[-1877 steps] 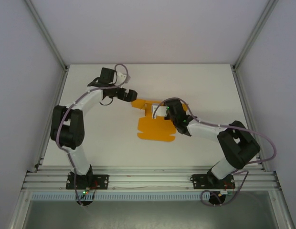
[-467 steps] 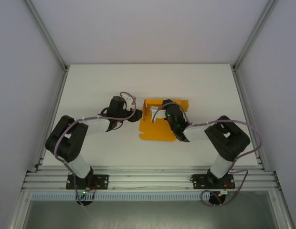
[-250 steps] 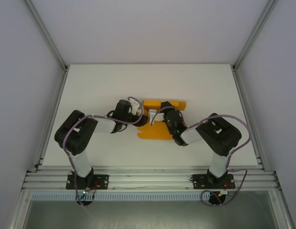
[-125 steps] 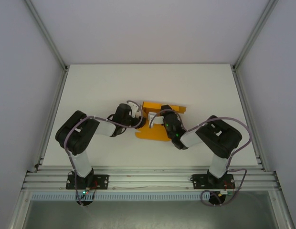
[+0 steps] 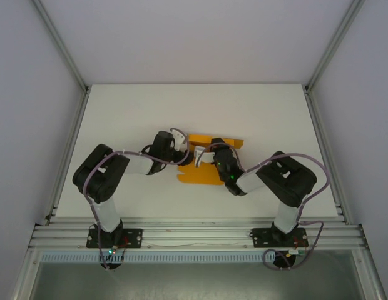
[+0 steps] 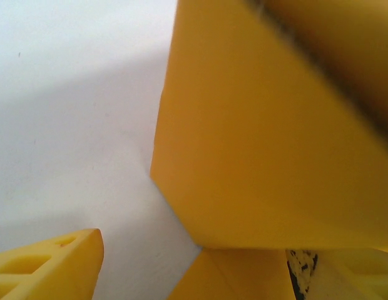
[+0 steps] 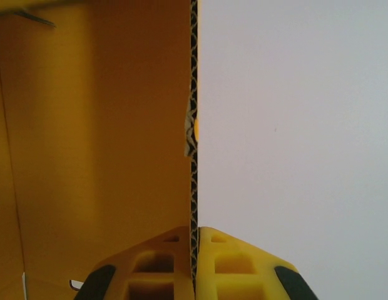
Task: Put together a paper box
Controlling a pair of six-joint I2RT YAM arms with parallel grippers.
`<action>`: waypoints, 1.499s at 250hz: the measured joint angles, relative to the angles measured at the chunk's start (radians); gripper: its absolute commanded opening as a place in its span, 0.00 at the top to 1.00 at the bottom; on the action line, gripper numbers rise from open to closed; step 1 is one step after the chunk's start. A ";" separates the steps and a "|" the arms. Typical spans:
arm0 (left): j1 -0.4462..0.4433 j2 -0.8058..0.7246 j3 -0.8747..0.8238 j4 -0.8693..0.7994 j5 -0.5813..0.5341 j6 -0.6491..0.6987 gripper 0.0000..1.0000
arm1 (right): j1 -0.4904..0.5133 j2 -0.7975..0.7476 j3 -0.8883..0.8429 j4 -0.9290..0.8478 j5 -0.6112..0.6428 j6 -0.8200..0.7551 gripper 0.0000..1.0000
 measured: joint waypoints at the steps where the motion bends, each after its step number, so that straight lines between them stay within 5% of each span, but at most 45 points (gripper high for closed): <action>1: 0.000 0.000 0.001 0.000 0.001 0.000 0.22 | 0.000 0.000 0.000 0.000 0.000 0.000 1.00; 45: 0.000 0.023 0.059 -0.018 0.037 0.018 0.28 | -0.005 0.000 0.005 -0.009 -0.006 0.015 1.00; 103: 0.000 0.087 0.122 -0.023 0.039 0.000 0.70 | -0.019 0.000 0.021 -0.045 0.006 0.034 1.00; 133: -0.006 0.088 0.124 -0.016 -0.006 -0.017 0.76 | -0.023 0.000 0.035 -0.071 0.011 0.050 1.00; 210: -0.018 0.088 0.079 0.088 -0.076 -0.087 0.77 | -0.032 -0.018 0.071 -0.161 0.000 0.118 1.00; 375: -0.093 0.074 0.139 0.003 -0.348 -0.272 0.70 | -0.049 -0.039 0.162 -0.348 -0.021 0.201 1.00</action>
